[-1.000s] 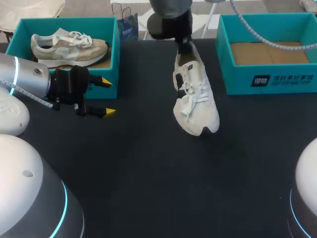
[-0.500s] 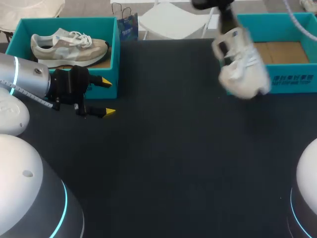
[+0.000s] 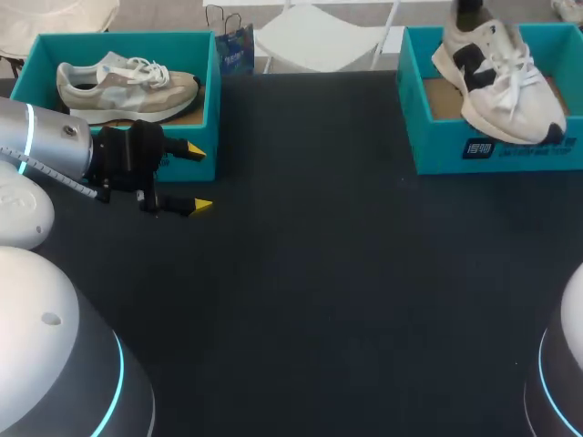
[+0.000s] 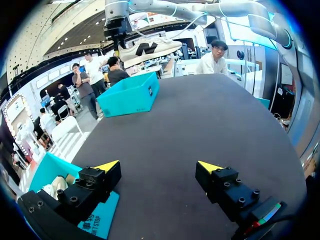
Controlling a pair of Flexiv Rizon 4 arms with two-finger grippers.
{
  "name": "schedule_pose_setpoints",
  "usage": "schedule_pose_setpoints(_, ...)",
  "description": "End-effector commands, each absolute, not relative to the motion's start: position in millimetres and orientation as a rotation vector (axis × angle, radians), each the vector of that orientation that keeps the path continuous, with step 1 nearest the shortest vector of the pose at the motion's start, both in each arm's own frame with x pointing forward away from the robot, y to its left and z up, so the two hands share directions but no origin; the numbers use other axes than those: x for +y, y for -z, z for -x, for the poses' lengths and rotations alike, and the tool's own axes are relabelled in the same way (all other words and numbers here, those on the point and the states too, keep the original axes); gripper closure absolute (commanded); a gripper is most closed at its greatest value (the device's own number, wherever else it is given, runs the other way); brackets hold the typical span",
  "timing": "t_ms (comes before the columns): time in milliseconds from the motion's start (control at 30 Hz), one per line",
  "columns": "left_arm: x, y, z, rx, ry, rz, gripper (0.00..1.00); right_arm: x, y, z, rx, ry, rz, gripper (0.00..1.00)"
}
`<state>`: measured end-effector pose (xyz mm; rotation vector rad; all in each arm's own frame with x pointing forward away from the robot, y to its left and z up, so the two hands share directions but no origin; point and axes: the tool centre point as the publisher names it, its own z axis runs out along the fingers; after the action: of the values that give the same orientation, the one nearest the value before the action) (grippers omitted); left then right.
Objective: Take the shoe out of the shoebox, open the shoe tongue, remove and reinsert the insole, then place the shoe into the shoebox
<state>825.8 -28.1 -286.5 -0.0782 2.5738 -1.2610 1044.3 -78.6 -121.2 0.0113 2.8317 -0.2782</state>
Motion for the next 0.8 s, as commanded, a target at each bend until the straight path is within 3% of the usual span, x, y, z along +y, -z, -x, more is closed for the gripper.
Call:
schedule_pose_setpoints(33,-28.5,286.2,-825.5,2.576,1.257,0.078,0.00,-82.1,120.8,-1041.6,2.829,0.250,-0.003,1.00)
schedule_pose_setpoints(233,-28.5,286.2,-825.5,2.576,1.257,0.078,0.00,-82.1,120.8,-1041.6,2.829,0.250,-0.003,1.00)
schedule_pose_setpoints(367,-28.5,286.2,-825.5,2.576,1.257,0.078,0.00,-114.2,125.0,-1047.6,2.831,0.244,-0.086,1.00)
schedule_pose_setpoints(800,-28.5,286.2,-825.5,2.576,1.257,0.078,0.00,-276.1,147.3,-1085.5,2.858,0.458,-0.255,1.00)
